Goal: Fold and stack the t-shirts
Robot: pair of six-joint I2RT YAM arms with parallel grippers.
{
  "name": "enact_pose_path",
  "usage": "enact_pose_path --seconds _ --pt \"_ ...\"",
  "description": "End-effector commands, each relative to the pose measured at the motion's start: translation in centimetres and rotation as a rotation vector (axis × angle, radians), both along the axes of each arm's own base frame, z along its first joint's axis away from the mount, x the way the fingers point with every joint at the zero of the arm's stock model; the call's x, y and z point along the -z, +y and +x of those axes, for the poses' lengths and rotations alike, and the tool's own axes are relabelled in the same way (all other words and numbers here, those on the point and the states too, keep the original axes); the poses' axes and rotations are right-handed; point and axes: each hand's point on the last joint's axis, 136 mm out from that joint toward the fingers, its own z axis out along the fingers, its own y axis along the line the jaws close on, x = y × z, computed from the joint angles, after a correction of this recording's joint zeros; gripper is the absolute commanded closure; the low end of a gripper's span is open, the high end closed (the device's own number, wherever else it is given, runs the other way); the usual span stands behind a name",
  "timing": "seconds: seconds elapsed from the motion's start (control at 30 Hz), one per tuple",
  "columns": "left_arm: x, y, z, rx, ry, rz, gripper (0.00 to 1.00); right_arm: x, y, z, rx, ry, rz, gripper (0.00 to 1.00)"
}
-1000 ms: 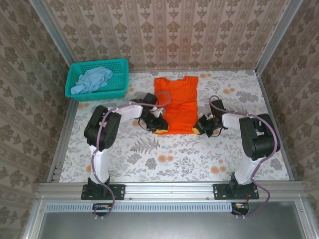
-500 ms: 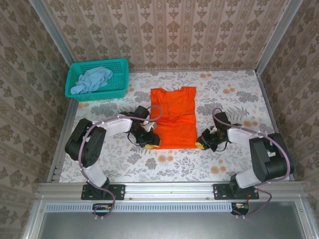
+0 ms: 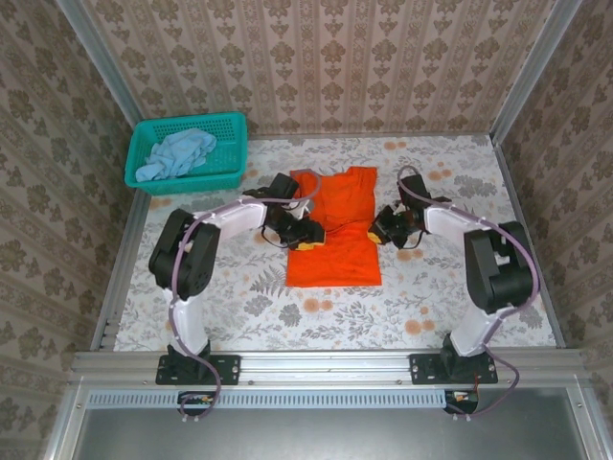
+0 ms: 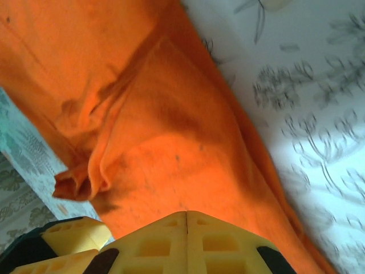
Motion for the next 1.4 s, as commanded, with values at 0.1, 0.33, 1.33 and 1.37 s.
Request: enact_pose_path --seconds 0.1,0.33,1.33,1.37 --pt "-0.3 -0.7 3.3 -0.055 -0.044 0.001 0.51 1.6 0.1 2.5 -0.003 0.047 -0.031 0.93" --pt "0.2 0.0 6.8 -0.127 -0.069 0.023 0.48 3.6 -1.1 3.3 0.084 0.115 -0.005 0.88" --pt "-0.9 8.1 -8.5 -0.150 0.212 -0.041 0.40 1.1 -3.4 -12.3 -0.219 0.060 -0.086 0.46" --pt "-0.7 7.8 -8.9 -0.160 0.243 -0.072 0.42 1.3 -3.1 -12.7 -0.239 0.062 -0.090 0.46"
